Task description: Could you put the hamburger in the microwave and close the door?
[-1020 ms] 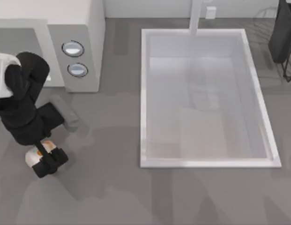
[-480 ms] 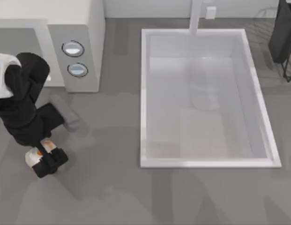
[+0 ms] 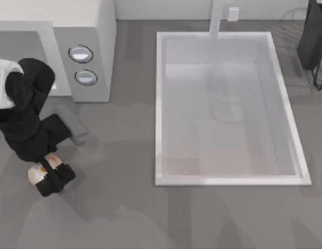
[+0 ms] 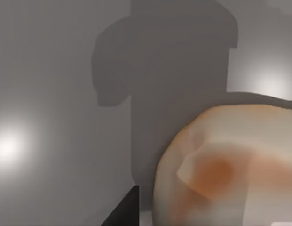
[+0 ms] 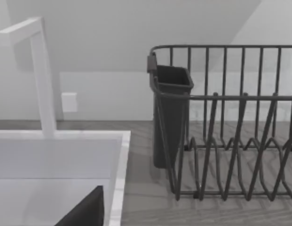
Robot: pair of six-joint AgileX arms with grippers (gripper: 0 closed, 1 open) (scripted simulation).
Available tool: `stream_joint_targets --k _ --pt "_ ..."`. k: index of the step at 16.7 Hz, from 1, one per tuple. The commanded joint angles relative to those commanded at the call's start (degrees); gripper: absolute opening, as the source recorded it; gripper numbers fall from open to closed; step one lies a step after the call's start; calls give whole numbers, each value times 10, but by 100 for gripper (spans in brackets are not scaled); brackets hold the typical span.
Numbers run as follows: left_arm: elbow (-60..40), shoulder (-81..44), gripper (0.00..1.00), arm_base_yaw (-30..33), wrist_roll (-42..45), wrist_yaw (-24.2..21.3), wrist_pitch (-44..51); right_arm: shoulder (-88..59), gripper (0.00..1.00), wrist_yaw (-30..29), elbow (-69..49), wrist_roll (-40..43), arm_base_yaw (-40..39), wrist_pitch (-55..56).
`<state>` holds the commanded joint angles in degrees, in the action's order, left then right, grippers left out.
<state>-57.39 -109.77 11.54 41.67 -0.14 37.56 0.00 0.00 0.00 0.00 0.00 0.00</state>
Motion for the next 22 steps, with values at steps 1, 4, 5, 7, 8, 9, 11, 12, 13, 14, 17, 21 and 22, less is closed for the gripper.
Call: stream_joint_targets --k 1,4,5,7,8,9,11,12,13,14,17,21,22 --pt "-12 36 0 -1 -3 -10 35 0 100 0 0 0 0 0" --pt "-24 40 0 -1 -2 -10 53 0 100 0 0 0 0 0" --pt "-34 45 0 -1 -2 -10 67 0 100 0 0 0 0 0" --pt "-50 55 0 0 -2 -10 96 0 100 0 0 0 0 0" --pt "-58 60 0 0 -3 -10 108 0 100 0 0 0 0 0" --pt "-66 64 0 0 -3 -10 120 0 100 0 0 0 0 0" --pt "-81 74 0 0 -3 -10 145 0 100 0 0 0 0 0" --pt "-89 79 0 0 -3 -10 158 0 100 0 0 0 0 0" --pt "-97 83 0 0 -3 -10 171 0 100 0 0 0 0 0" --pt "-105 88 0 0 -4 -10 183 0 100 0 0 0 0 0" --pt "-130 102 0 1 -4 -10 226 0 100 0 0 0 0 0" --pt "-153 121 0 1 -6 -10 262 0 100 0 0 0 0 0" --pt "-153 121 0 1 -6 -10 262 0 100 0 0 0 0 0"
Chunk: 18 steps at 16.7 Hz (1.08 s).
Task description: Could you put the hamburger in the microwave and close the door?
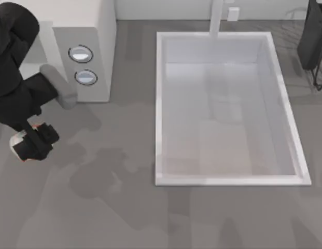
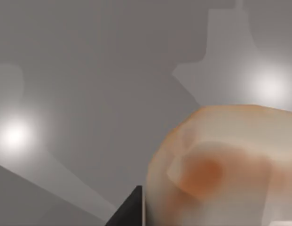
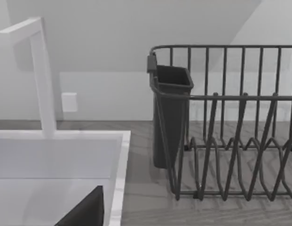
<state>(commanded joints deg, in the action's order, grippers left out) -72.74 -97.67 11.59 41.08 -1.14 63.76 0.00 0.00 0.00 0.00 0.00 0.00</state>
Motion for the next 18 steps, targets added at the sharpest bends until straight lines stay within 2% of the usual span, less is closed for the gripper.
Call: stream_joint_targets --k 5,9,13,18 --pt "3 -8 0 -10 -6 -2 -19 0 100 0 0 0 0 0" --pt "17 -38 0 -57 -44 -17 -128 0 100 0 0 0 0 0" --pt "47 -84 0 -122 -105 -43 -331 0 100 0 0 0 0 0" --pt "109 -141 0 -198 -194 -83 -660 0 100 0 0 0 0 0"
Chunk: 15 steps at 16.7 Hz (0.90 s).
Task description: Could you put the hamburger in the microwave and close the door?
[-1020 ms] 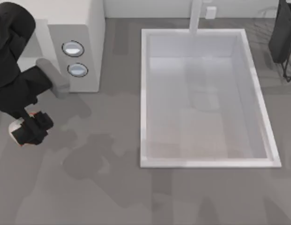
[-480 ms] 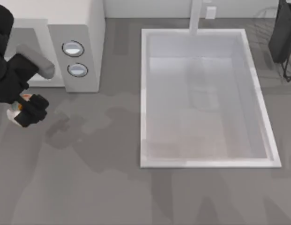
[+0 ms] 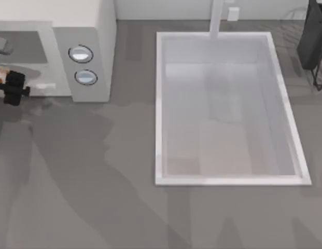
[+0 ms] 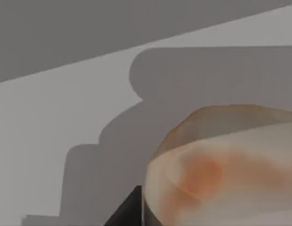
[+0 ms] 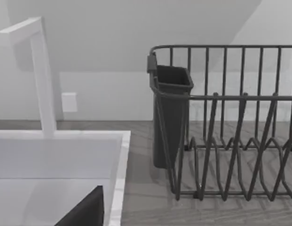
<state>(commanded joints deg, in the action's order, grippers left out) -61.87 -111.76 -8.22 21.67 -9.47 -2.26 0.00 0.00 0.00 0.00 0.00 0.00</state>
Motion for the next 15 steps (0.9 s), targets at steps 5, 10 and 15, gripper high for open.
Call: stream_joint_targets --k 5,10,15 --pt "80 -40 0 -50 -85 -40 -294 0 100 0 0 0 0 0" --pt "142 -62 0 -71 -140 -67 -459 0 100 0 0 0 0 0" --pt "154 -66 0 -73 -149 -72 -486 0 100 0 0 0 0 0"
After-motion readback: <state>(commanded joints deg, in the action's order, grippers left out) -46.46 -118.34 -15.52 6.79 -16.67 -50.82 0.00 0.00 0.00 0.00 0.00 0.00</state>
